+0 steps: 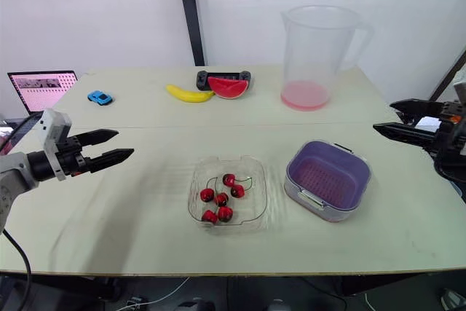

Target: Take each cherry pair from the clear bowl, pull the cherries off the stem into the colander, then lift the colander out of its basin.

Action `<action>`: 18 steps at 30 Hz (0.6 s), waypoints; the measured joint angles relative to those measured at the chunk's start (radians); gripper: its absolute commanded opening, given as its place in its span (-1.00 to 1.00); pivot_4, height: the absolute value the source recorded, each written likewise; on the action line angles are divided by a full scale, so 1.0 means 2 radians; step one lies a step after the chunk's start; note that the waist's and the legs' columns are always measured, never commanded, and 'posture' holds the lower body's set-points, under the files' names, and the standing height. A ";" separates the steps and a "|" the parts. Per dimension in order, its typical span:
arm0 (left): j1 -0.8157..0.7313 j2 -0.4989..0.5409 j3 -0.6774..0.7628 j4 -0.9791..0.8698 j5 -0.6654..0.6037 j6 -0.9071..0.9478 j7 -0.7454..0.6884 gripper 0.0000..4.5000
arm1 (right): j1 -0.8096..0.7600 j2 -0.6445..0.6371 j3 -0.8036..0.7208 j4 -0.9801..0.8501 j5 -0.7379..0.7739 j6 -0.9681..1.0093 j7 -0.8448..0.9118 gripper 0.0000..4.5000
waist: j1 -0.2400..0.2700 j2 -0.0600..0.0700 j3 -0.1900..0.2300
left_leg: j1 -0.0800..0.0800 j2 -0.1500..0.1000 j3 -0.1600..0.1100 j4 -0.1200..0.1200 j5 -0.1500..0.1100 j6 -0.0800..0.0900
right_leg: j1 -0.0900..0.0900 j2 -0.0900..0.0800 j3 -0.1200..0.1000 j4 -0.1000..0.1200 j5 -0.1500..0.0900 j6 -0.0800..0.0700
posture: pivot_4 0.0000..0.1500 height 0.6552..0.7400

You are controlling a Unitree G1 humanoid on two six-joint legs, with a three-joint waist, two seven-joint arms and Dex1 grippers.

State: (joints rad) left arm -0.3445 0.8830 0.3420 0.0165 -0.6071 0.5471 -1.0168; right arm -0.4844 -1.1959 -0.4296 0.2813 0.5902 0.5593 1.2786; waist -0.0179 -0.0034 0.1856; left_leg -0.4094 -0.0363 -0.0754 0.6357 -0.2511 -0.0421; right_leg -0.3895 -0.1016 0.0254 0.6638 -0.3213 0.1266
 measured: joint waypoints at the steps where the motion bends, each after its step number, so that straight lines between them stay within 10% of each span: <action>1: 0.004 0.002 0.003 -0.004 -0.005 0.008 -0.001 1.00 | 0.000 0.004 0.004 0.000 -0.001 -0.002 -0.003 0.99 | 0.000 0.000 0.000 | 0.000 0.000 0.000 0.000 0.000 0.000 | 0.000 0.000 0.000 0.000 0.000 0.000 | 1.00 1.00; 18: 0.008 0.022 0.017 -0.008 -0.007 0.017 -0.008 1.00 | 0.029 0.059 0.011 -0.064 0.002 0.000 -0.045 0.99 | 0.001 0.000 0.000 | 0.000 0.000 0.000 0.001 0.000 0.000 | 0.000 0.000 0.000 0.001 0.000 0.000 | 1.00 1.00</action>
State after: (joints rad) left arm -0.3284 0.9279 0.3766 -0.0003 -0.6214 0.5816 -1.0334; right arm -0.4265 -1.0788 -0.4081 0.1533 0.5941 0.5596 1.1880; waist -0.0168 -0.0034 0.1855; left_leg -0.4094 -0.0364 -0.0759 0.6371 -0.2509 -0.0423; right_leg -0.3891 -0.1014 0.0251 0.6649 -0.3213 0.1266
